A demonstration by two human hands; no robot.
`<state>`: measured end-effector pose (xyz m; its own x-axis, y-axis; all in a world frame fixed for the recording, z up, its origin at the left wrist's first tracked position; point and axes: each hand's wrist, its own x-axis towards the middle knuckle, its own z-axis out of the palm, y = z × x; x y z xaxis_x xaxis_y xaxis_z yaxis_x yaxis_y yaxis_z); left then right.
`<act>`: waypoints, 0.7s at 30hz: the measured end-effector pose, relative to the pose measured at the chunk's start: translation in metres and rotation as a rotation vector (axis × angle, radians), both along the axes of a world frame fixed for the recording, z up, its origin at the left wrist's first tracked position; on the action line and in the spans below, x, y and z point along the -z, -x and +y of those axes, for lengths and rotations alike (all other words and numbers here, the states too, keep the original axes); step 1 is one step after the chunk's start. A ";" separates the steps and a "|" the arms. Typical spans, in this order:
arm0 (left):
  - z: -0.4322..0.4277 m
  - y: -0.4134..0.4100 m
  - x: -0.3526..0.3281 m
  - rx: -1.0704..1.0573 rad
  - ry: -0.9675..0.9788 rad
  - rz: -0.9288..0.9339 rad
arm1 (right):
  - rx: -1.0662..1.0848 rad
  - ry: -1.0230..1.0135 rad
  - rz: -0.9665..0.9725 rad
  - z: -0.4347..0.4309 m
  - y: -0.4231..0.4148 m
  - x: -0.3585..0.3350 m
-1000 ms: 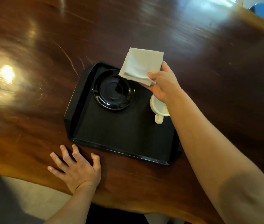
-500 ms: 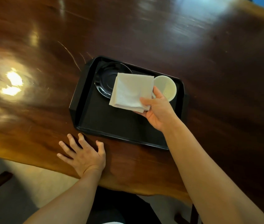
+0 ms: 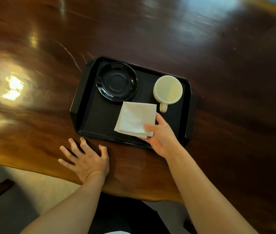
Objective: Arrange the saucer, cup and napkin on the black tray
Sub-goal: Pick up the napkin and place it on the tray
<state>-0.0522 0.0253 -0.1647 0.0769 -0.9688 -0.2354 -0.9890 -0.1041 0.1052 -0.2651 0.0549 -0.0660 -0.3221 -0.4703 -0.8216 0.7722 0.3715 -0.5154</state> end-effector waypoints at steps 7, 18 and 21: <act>0.001 0.000 0.002 0.008 0.027 0.001 | 0.012 -0.065 0.003 0.002 0.002 0.011; 0.001 -0.002 0.004 0.018 0.041 0.005 | 0.022 -0.145 0.051 0.009 -0.005 0.026; 0.001 -0.002 0.004 0.019 0.037 0.002 | -0.003 -0.183 0.093 0.013 -0.006 0.026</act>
